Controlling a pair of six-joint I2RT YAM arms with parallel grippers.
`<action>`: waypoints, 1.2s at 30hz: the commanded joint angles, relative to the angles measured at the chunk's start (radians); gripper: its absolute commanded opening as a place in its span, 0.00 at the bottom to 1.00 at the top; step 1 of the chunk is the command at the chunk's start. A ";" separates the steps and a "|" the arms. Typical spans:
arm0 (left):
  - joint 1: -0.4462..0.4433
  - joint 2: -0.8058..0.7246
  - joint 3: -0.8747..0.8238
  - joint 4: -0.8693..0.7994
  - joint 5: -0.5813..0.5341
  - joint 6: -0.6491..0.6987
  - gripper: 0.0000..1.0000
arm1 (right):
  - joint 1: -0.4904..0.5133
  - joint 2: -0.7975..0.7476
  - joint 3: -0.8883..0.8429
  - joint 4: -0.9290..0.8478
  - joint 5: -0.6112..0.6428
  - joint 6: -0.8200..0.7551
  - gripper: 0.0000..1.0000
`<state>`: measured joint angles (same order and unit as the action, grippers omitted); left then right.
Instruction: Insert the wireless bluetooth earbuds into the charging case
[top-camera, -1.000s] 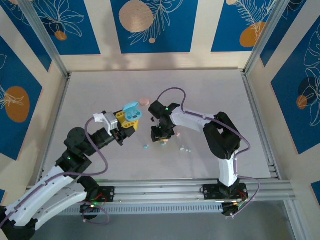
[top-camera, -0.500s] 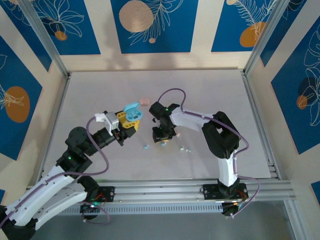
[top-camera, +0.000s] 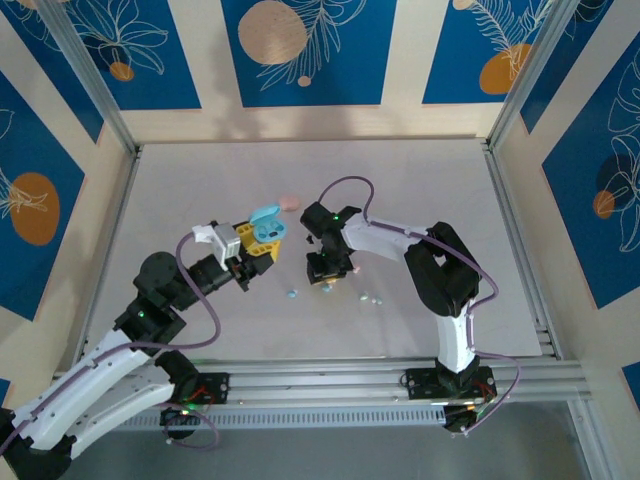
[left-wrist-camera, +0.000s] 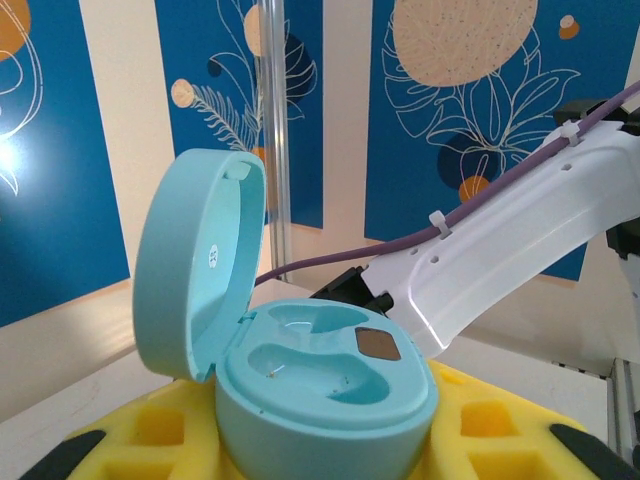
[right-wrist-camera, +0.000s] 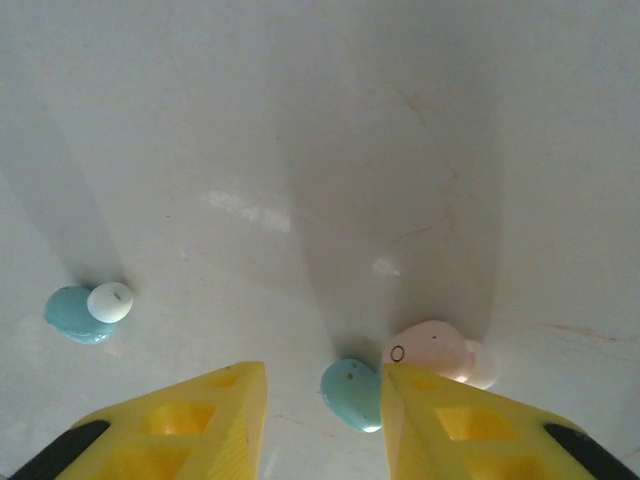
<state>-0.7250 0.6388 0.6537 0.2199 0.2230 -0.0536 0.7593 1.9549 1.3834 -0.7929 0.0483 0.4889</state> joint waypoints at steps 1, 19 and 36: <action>0.001 -0.003 0.043 0.021 -0.003 -0.017 0.26 | 0.006 0.013 -0.014 -0.005 -0.024 -0.004 0.37; 0.000 0.013 0.043 0.032 0.003 -0.029 0.26 | -0.028 0.020 -0.020 0.013 0.008 -0.061 0.37; -0.001 0.010 0.032 0.038 0.003 -0.034 0.27 | 0.019 0.034 -0.018 -0.065 -0.030 -0.138 0.38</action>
<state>-0.7250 0.6567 0.6647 0.2222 0.2230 -0.0727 0.7673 1.9678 1.3716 -0.8085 0.0444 0.3733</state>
